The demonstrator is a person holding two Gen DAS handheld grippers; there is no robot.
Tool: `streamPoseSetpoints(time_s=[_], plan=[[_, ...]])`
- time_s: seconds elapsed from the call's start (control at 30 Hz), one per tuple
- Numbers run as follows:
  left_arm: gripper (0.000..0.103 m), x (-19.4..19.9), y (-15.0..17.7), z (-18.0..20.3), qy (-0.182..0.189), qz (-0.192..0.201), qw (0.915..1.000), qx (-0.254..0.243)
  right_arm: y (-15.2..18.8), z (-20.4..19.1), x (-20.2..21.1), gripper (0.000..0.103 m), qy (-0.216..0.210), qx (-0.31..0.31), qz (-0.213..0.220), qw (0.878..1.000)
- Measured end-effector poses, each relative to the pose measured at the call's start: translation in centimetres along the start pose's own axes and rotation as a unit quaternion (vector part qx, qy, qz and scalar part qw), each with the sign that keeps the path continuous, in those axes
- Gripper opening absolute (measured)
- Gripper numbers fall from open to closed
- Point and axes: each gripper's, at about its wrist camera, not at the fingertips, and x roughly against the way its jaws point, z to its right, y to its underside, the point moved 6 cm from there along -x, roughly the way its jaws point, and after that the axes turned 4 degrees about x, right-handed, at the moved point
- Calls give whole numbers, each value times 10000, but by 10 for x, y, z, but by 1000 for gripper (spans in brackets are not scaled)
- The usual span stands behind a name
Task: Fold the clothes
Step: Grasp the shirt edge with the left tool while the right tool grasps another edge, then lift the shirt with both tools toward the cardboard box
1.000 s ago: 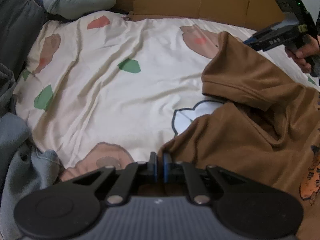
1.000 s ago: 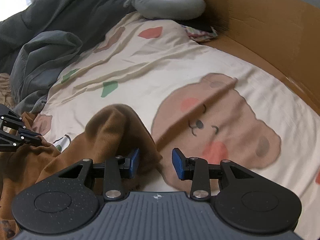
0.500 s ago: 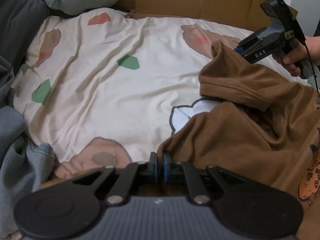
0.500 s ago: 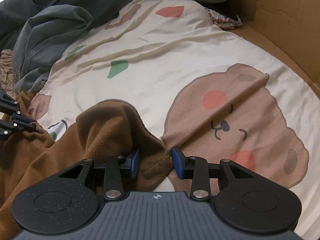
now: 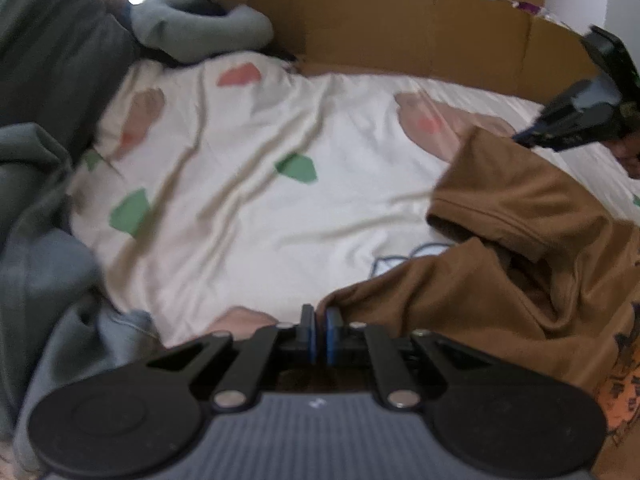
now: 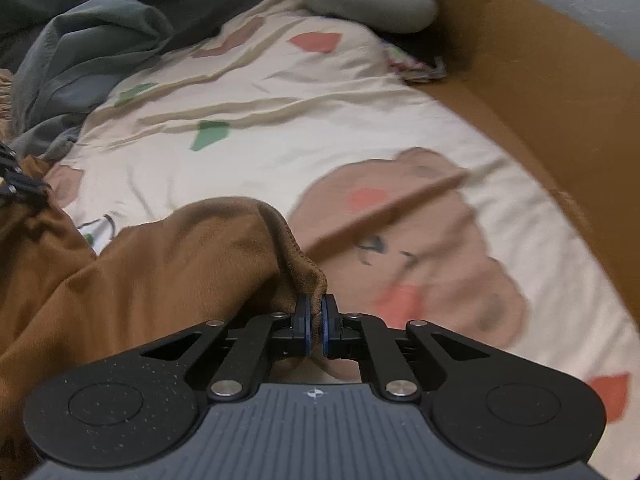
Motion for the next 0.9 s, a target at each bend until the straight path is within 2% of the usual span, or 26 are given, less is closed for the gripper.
streamPoseSetpoints(time_s=[0.23, 0.47, 0.7, 0.9], plan=[[5, 22, -10, -20, -549, 268, 9979, 190, 20, 37, 42, 3, 634, -191, -155, 9977], [5, 46, -7, -46, -1011, 354, 9934, 414, 43, 71, 86, 3, 1196, -329, -395, 9915], [5, 69, -19, -57, -1170, 551, 9904, 481, 61, 95, 129, 3, 1687, -414, -476, 9836], [5, 76, -50, -52, -1166, 831, 9892, 305, 63, 113, 155, 2, 1988, -584, -334, 9777]])
